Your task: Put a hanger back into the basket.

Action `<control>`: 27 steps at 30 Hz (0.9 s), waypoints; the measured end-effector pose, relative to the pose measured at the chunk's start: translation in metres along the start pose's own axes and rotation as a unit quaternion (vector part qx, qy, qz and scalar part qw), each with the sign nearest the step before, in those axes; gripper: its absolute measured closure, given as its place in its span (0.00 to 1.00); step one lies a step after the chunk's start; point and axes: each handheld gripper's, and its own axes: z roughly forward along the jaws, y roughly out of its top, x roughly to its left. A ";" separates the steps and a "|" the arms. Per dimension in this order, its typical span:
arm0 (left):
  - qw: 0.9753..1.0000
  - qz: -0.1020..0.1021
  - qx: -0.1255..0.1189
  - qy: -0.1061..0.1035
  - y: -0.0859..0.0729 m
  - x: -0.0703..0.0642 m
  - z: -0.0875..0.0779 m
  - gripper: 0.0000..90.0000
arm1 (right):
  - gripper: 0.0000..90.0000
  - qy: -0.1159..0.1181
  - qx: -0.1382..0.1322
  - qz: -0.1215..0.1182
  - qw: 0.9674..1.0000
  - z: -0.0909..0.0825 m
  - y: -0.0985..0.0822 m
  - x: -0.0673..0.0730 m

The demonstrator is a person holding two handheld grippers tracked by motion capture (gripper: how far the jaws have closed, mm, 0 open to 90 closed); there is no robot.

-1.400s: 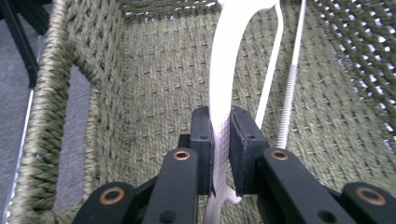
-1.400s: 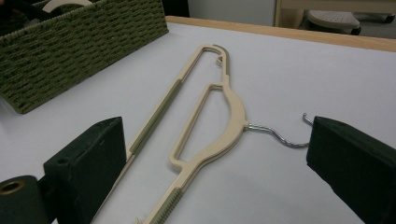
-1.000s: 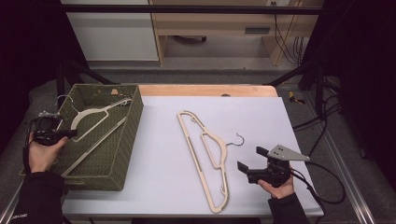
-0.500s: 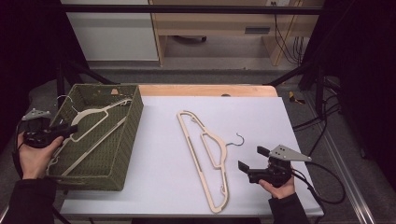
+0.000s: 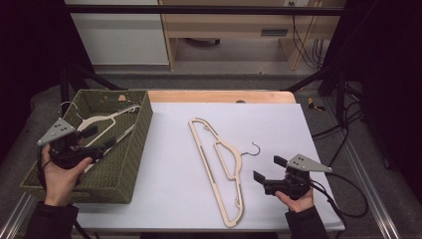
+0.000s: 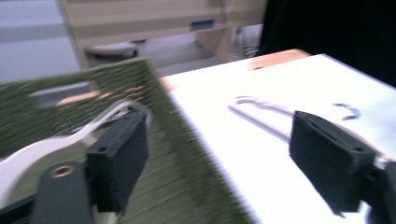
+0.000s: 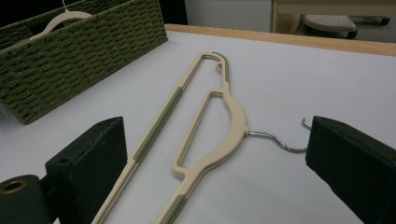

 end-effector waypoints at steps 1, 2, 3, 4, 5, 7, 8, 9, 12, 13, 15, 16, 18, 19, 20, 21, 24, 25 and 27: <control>1.000 0.009 -0.002 -0.011 0.001 -0.010 0.002 0.15 | 0.07 -0.002 -0.001 0.005 1.000 0.001 0.000 0.001; 1.000 0.018 -0.001 -0.019 0.001 -0.017 0.004 0.14 | 0.08 0.001 0.002 0.004 1.000 0.001 0.000 0.001; 0.999 0.016 -0.009 -0.026 0.001 -0.024 0.006 0.12 | 0.08 0.000 0.004 0.007 1.000 0.002 0.000 0.001; 0.999 0.020 -0.010 -0.035 0.001 -0.031 0.008 0.12 | 0.08 -0.002 0.006 0.006 1.000 0.003 -0.001 0.001; 0.999 0.020 -0.013 -0.043 0.001 -0.036 0.009 0.11 | 0.08 -0.002 0.008 0.010 1.000 0.004 -0.001 0.001; 0.998 0.023 -0.016 -0.060 0.000 -0.049 0.015 0.10 | 0.09 -0.003 0.014 0.014 1.000 0.006 -0.002 0.002; 0.997 0.026 -0.017 -0.066 -0.002 -0.055 0.017 0.10 | 0.10 0.000 0.019 0.011 1.000 0.006 -0.002 0.002; 0.997 0.030 -0.017 -0.071 -0.004 -0.060 0.021 0.10 | 0.10 -0.004 0.021 0.012 1.000 0.007 -0.003 0.002; 0.995 0.036 -0.007 -0.088 -0.010 -0.076 0.031 0.09 | 0.11 -0.002 0.028 0.014 1.000 0.009 -0.004 0.004; 0.995 0.040 -0.004 -0.093 -0.012 -0.080 0.035 0.09 | 0.11 -0.001 0.030 0.018 0.999 0.009 -0.004 0.005; 0.994 0.040 0.001 -0.103 -0.016 -0.088 0.041 0.09 | 0.11 0.001 0.035 0.018 0.999 0.010 -0.006 0.006; 0.993 0.040 0.003 -0.108 -0.018 -0.092 0.044 0.09 | 0.12 0.002 0.038 0.017 0.999 0.011 -0.007 0.007; 0.993 0.041 0.007 -0.110 -0.021 -0.097 0.049 0.09 | 0.12 -0.002 0.043 0.017 0.999 0.012 -0.009 0.008; 0.993 0.040 0.011 -0.110 -0.024 -0.100 0.053 0.09 | 0.12 -0.002 0.048 0.020 0.999 0.013 -0.010 0.010; 0.993 0.040 0.013 -0.112 -0.026 -0.102 0.055 0.08 | 0.12 -0.006 0.057 0.019 0.998 0.015 -0.013 0.012; 0.993 0.040 0.014 -0.113 -0.027 -0.103 0.056 0.08 | 0.13 -0.007 0.060 0.013 0.998 0.015 -0.014 0.012; 0.993 0.034 0.010 -0.115 -0.033 -0.107 0.059 0.08 | 0.14 -0.008 0.064 0.019 0.998 0.016 -0.016 0.015; 0.993 0.032 0.009 -0.115 -0.035 -0.107 0.059 0.08 | 0.15 -0.006 0.070 0.019 0.997 0.018 -0.018 0.016; 0.993 0.028 0.008 -0.115 -0.038 -0.107 0.060 0.08 | 0.17 -0.005 0.080 0.020 0.997 0.021 -0.021 0.019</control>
